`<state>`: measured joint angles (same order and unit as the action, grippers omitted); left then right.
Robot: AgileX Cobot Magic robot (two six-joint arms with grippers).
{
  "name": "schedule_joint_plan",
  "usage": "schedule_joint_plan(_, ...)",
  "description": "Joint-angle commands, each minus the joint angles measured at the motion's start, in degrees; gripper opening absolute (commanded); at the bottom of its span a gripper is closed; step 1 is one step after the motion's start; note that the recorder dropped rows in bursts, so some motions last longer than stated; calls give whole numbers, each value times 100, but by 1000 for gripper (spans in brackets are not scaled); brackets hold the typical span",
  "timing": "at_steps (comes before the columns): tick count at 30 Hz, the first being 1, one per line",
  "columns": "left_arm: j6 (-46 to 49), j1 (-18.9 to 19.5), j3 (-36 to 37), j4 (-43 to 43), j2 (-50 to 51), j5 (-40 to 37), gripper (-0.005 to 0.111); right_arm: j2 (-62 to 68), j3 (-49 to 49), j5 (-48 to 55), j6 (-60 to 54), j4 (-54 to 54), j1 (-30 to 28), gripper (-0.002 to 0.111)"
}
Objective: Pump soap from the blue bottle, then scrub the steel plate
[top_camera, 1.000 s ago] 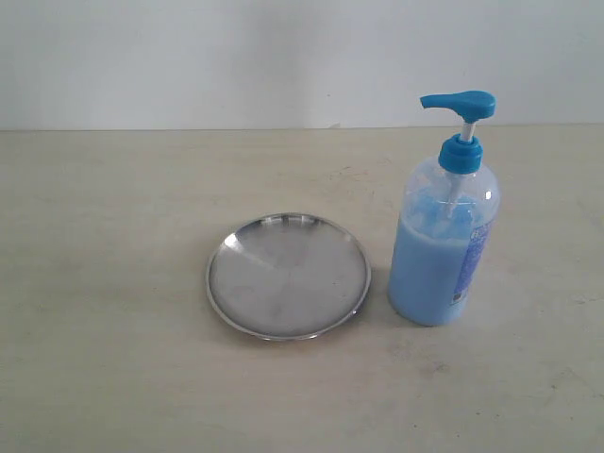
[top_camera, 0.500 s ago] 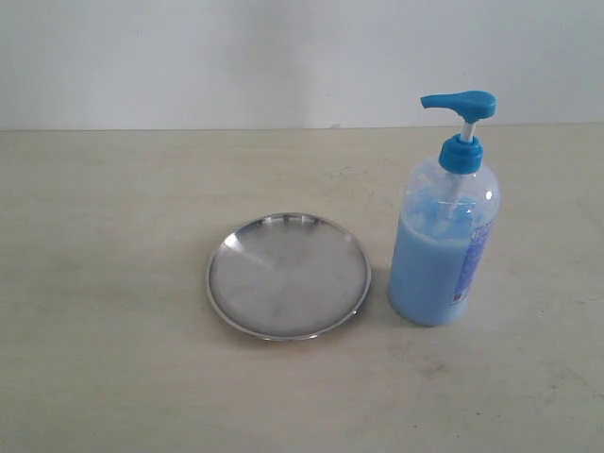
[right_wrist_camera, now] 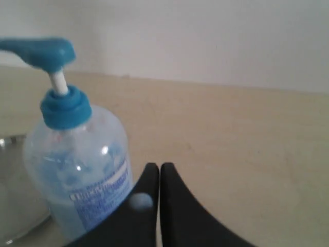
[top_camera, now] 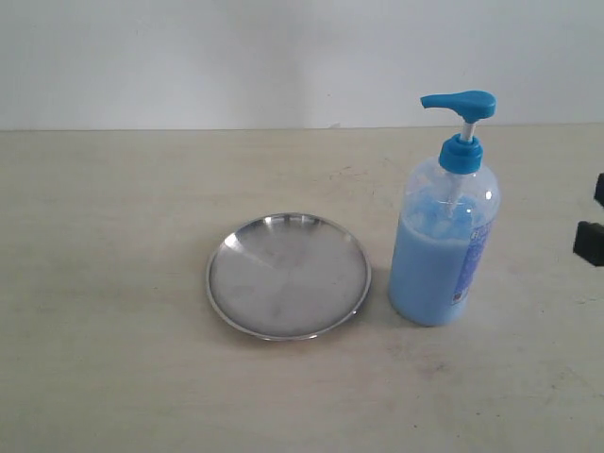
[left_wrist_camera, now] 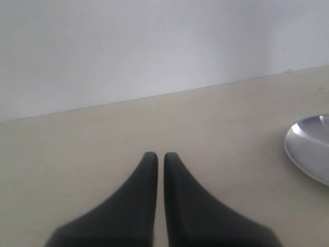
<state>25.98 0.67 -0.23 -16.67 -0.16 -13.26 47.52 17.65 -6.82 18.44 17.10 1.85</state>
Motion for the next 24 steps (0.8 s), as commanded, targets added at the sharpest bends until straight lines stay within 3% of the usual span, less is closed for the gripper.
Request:
schedule_joint_plan(1,-46,-27,23,-5,16,3,4,641,35,-308,-32,55,-5,0)
schedule_joint_plan(24,72,-27,23,29,16,-5,4,700,35,-42,-32,44,-5,0)
